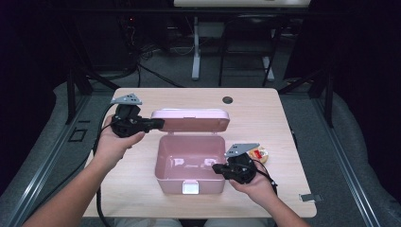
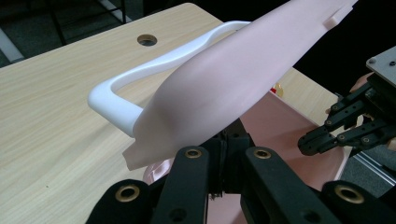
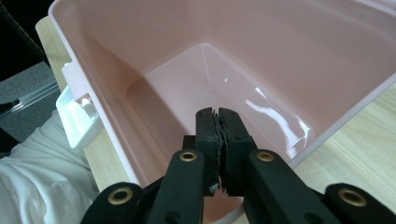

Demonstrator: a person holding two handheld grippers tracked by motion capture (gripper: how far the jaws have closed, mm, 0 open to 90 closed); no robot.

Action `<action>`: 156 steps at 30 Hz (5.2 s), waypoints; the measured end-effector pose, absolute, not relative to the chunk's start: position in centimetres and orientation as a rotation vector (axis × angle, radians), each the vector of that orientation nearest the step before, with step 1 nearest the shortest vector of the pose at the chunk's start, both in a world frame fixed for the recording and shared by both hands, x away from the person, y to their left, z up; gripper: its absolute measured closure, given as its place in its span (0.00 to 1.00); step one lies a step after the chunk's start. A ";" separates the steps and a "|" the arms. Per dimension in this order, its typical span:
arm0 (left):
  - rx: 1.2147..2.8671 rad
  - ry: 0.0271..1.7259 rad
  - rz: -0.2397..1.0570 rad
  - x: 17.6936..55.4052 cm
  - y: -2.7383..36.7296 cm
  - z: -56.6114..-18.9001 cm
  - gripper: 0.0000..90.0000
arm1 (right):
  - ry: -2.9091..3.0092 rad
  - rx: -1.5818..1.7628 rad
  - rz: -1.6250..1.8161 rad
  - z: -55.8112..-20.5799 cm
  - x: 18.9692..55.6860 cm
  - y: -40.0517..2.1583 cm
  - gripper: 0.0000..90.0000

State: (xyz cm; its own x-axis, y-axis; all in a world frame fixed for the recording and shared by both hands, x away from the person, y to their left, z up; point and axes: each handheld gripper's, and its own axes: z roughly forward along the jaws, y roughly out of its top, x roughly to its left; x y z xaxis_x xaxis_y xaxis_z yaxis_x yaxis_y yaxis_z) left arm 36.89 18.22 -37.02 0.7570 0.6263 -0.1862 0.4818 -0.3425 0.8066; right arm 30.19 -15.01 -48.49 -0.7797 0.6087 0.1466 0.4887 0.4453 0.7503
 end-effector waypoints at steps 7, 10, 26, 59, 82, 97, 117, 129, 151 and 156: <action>2.001 0.846 0.192 37.2 18.1 -37.1 1.00 | 2.544 0.973 1.256 -48.5 30.3 -15.1 0.98; 2.002 0.848 0.192 37.4 18.1 -37.1 1.00 | 2.542 0.976 1.255 -48.5 30.2 -15.1 0.98; 2.009 0.853 0.202 37.9 17.9 -36.8 1.00 | 2.533 0.972 1.269 -48.7 30.2 -15.2 0.99; 1.987 0.914 0.218 39.7 18.3 -37.2 1.00 | 2.525 0.980 1.279 -48.7 30.2 -15.3 1.00; 1.995 0.955 0.212 39.4 19.1 -39.1 0.95 | 2.529 0.980 1.278 -48.7 30.3 -15.3 1.00; 2.007 0.971 0.227 37.9 20.4 -41.9 0.82 | 2.526 0.985 1.285 -48.8 30.3 -15.3 1.00; 2.015 0.966 0.181 36.3 21.1 -44.2 0.69 | 2.531 0.969 1.280 -48.1 30.2 -15.1 0.92; 2.030 0.982 0.224 35.0 22.8 -44.1 0.65 | 2.493 0.982 1.290 -44.7 30.9 -16.1 0.79; 2.125 0.979 0.212 34.2 22.7 -44.6 0.51 | 2.509 1.116 1.069 -44.4 35.3 -19.1 0.50; 2.117 0.947 0.239 34.1 22.7 -44.8 0.49 | 2.526 1.136 0.989 -44.7 36.0 -19.4 0.45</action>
State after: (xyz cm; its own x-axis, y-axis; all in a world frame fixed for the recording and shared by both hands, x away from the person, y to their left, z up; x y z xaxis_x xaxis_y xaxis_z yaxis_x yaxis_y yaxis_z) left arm 34.12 22.70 -44.80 0.7034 0.6974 -0.1371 0.5488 -0.4103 0.7283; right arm 36.05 -19.40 -44.71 -0.6844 0.7240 0.0863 0.5900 0.4803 0.6490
